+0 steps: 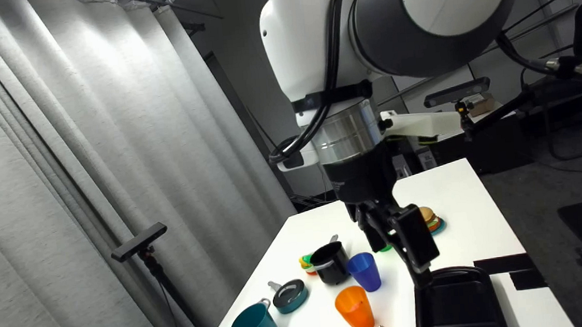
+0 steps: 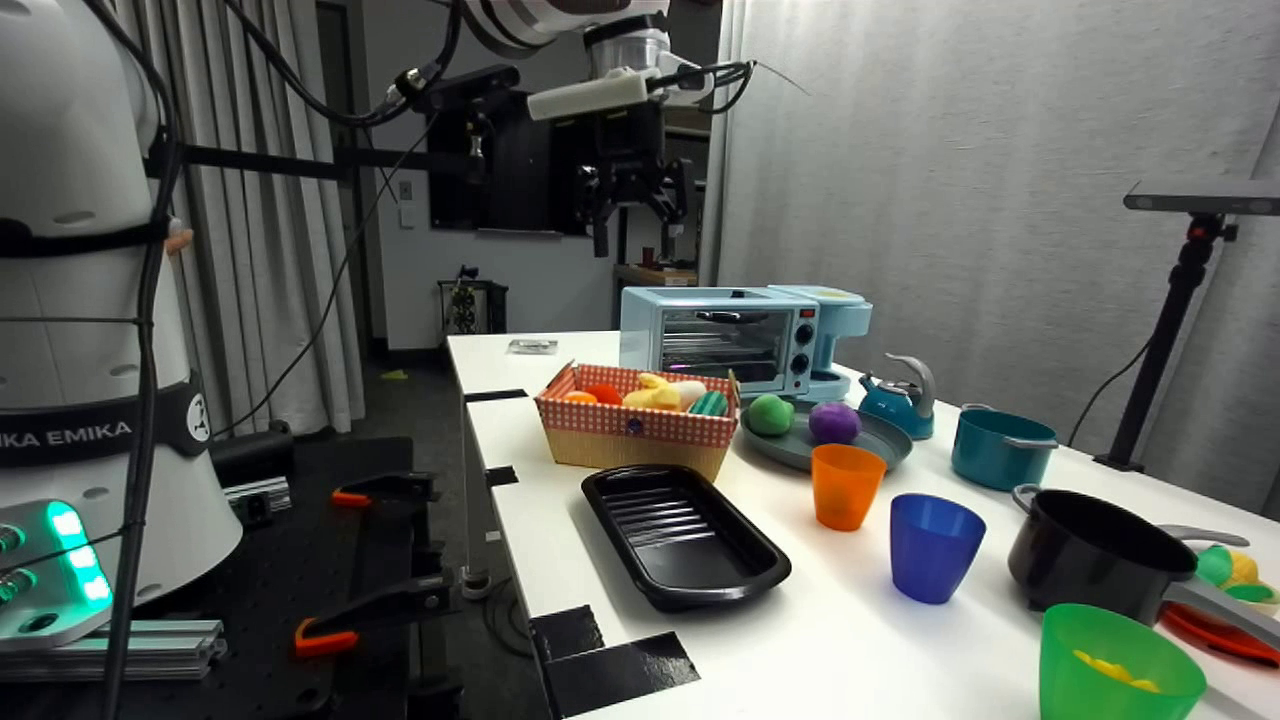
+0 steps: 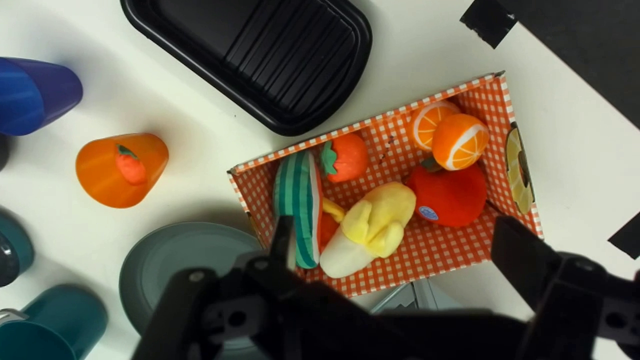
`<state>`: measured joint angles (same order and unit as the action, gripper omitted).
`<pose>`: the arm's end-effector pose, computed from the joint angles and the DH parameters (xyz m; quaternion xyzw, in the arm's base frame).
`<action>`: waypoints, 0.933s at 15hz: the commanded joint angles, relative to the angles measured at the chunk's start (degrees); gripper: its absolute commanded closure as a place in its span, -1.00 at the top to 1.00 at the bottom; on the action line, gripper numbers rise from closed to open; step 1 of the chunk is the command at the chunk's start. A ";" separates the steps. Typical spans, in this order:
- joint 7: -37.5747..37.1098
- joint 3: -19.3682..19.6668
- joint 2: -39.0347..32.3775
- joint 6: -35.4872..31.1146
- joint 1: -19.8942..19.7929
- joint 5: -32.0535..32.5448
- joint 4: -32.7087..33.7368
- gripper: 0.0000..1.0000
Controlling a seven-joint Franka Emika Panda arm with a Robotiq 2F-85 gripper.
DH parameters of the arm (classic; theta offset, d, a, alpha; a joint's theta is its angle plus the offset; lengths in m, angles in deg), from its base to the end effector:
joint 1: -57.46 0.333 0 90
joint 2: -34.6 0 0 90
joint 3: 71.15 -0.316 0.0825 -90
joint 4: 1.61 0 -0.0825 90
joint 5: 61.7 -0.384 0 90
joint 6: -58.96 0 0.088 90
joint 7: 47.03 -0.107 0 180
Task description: Take the banana, watermelon and peach plushies from the box one at a time and put them on the black plate
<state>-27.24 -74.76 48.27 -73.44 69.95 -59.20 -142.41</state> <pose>0.4411 0.1265 0.3949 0.9459 0.3204 0.0448 0.0257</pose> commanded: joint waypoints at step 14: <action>-5.18 -4.32 -20.07 -1.28 -1.44 -2.34 14.36 1.00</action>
<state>-29.90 -78.01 31.66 -73.81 69.70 -59.73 -130.65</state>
